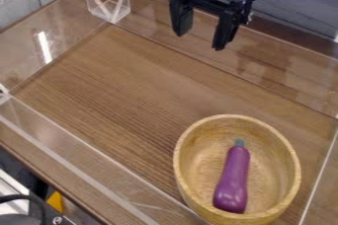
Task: Remove the purple eggplant from inside the brown bowl and put it on the table
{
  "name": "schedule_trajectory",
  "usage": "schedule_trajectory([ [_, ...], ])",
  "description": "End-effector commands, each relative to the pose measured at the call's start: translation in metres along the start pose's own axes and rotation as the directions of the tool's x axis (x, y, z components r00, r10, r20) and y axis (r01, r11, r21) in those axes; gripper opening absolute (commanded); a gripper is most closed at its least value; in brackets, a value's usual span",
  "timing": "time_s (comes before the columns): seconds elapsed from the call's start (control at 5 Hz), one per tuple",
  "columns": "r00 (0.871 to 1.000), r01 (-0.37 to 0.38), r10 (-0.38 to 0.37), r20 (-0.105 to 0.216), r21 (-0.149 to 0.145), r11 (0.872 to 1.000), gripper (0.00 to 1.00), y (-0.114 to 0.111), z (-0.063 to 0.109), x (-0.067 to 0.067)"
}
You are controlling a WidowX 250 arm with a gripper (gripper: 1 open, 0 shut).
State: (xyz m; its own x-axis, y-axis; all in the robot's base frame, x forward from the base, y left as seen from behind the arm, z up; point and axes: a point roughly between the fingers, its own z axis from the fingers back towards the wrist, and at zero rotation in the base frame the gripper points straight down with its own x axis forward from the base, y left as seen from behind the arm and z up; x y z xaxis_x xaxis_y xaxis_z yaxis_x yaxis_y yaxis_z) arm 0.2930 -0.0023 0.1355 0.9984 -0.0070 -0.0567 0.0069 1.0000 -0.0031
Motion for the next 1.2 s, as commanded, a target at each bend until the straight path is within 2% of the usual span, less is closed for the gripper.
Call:
schedule_trajectory([
  [0.0,1.0,-0.01,0.01,-0.017,-0.005,1.0,1.0,0.002,-0.012,-0.001],
  [0.2,0.999,-0.012,0.011,-0.034,-0.024,1.0,1.0,-0.018,-0.017,-0.018],
  [0.6,1.0,0.006,-0.007,-0.03,-0.046,0.999,1.0,-0.054,-0.014,-0.043],
  [1.0,0.997,-0.065,0.063,-0.035,-0.06,0.996,1.0,-0.085,-0.023,-0.043],
])
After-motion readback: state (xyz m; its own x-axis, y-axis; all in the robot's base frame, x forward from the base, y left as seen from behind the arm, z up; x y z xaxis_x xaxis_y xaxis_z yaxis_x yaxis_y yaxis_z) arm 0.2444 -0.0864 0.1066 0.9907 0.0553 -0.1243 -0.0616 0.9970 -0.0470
